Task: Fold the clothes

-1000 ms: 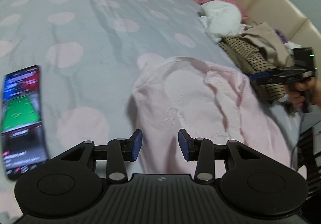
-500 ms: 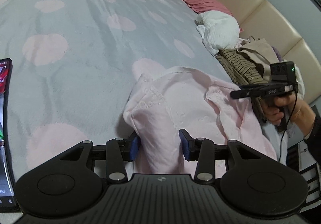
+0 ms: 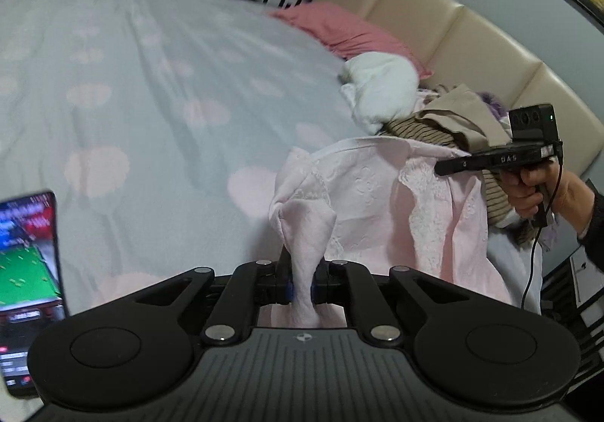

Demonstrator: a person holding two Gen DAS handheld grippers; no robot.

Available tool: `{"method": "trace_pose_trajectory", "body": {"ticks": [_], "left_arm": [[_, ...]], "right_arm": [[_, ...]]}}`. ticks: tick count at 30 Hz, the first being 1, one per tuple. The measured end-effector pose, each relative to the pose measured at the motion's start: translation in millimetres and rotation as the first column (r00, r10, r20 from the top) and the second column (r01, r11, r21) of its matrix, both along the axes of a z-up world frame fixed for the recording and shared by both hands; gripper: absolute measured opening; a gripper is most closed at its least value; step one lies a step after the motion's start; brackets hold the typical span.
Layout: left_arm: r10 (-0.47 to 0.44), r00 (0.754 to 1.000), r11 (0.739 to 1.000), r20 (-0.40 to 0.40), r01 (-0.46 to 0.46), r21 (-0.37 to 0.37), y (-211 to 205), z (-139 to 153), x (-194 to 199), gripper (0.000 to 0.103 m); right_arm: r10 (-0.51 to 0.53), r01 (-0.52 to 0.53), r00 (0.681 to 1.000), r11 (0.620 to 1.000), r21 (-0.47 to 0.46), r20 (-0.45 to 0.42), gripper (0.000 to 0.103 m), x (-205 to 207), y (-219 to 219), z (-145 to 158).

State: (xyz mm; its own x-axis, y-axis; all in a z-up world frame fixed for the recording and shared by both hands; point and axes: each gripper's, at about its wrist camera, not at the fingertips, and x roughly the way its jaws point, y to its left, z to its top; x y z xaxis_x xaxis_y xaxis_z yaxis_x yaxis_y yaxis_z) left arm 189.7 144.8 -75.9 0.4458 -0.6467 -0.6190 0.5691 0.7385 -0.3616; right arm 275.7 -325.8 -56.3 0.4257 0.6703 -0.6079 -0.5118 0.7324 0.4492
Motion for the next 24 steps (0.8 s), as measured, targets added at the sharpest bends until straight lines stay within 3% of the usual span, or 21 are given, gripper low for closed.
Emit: {"method": "trace_pose_trajectory", "body": {"ticks": [6,12,18,24], "left_arm": [[-0.025,0.99,1.0,0.139,0.025,-0.001,4.1,40.4,-39.4,0.005],[-0.124,0.929,0.992,0.349,0.127,0.014,9.2,78.8,-132.2,0.005],[-0.191,0.899,0.981,0.395,0.19,0.042,16.8,87.7,-203.4,0.005],[-0.271,0.854,0.96,0.444,0.274,0.06,16.0,93.1,-259.8,0.005]], "right_arm": [[0.093,-0.095,0.993,0.995,0.019,0.076,0.006,-57.0,0.1,47.7],[0.16,-0.165,0.98,0.986,0.036,0.115,0.006,-137.5,-11.7,83.3],[0.174,-0.189,0.975,0.977,0.095,0.14,0.006,-212.6,-38.1,94.2],[0.267,-0.292,0.948,0.946,0.144,0.171,0.006,-274.1,-49.7,95.9]]}}
